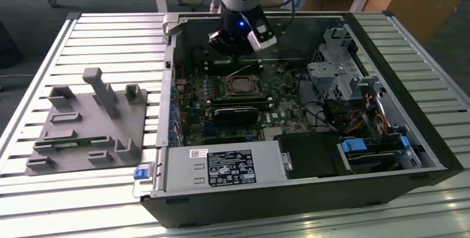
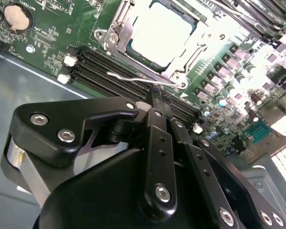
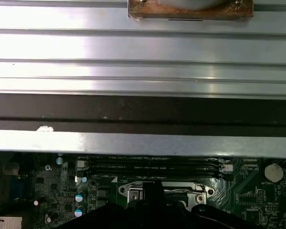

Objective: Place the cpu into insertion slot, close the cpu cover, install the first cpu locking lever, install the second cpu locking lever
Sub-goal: 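Install the first cpu locking lever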

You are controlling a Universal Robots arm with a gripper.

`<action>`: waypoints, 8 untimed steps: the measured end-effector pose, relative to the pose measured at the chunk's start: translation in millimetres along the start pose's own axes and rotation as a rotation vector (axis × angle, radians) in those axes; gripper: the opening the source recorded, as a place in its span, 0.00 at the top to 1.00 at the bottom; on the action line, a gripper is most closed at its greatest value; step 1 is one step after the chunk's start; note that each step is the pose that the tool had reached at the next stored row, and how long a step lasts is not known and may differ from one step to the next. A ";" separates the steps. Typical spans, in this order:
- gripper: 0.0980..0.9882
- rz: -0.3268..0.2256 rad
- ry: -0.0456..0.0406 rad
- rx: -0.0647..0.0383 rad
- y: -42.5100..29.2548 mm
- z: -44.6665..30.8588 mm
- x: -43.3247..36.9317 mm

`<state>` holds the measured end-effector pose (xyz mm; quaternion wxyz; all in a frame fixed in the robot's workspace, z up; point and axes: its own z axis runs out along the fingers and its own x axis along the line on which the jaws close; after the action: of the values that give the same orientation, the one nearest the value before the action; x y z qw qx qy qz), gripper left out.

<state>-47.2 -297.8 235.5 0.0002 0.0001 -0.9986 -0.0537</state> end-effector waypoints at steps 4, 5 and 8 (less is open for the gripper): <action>0.99 0.000 0.0001 -0.001 -0.1 1.7 -4.6; 0.99 0.000 0.0001 -0.001 0.1 1.8 -5.8; 0.99 0.000 0.0000 -0.001 0.3 3.1 -7.3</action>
<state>-39.9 -297.2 232.5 0.0002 0.0000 -0.9985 -0.0541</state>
